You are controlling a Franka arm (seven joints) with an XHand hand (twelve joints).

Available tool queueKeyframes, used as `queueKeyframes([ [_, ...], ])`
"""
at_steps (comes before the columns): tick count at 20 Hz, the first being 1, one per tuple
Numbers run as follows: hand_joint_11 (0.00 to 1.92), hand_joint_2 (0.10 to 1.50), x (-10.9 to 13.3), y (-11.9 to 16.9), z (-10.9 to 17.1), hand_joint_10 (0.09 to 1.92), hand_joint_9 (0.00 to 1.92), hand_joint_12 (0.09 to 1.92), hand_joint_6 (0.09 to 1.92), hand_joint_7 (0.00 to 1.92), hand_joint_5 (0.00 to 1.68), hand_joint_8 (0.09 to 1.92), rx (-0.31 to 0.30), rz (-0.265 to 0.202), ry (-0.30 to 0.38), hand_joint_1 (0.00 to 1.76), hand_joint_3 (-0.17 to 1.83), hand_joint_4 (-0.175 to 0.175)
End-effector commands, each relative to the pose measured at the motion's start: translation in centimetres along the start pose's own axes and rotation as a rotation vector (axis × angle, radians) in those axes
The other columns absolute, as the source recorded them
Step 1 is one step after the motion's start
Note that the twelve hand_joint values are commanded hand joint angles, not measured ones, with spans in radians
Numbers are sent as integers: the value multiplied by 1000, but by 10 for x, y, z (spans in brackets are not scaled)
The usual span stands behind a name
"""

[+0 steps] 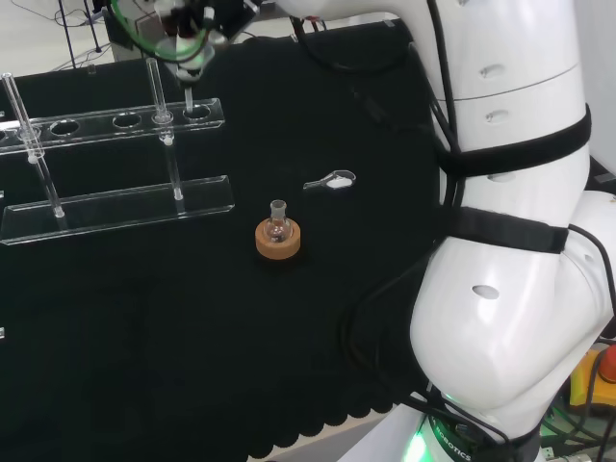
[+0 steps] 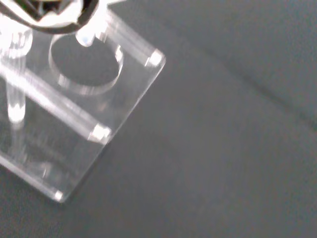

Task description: Pick up the funnel from the transparent funnel stand.

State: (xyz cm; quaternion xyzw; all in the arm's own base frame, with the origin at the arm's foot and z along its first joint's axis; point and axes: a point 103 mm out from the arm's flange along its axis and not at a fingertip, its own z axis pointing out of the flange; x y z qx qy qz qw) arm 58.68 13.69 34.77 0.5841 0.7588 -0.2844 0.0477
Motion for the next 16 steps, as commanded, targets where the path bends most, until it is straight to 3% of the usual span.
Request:
queueKeyframes([
  [1, 608, 700, -22, -67, -30, 438, 1168, 1269, 812, 915, 866, 659, -26, 87, -53, 890, 726, 9],
  [16, 597, 696, -19, -143, -10, 438, 1173, 1269, 828, 896, 868, 659, 25, 149, -50, 890, 730, 13],
])
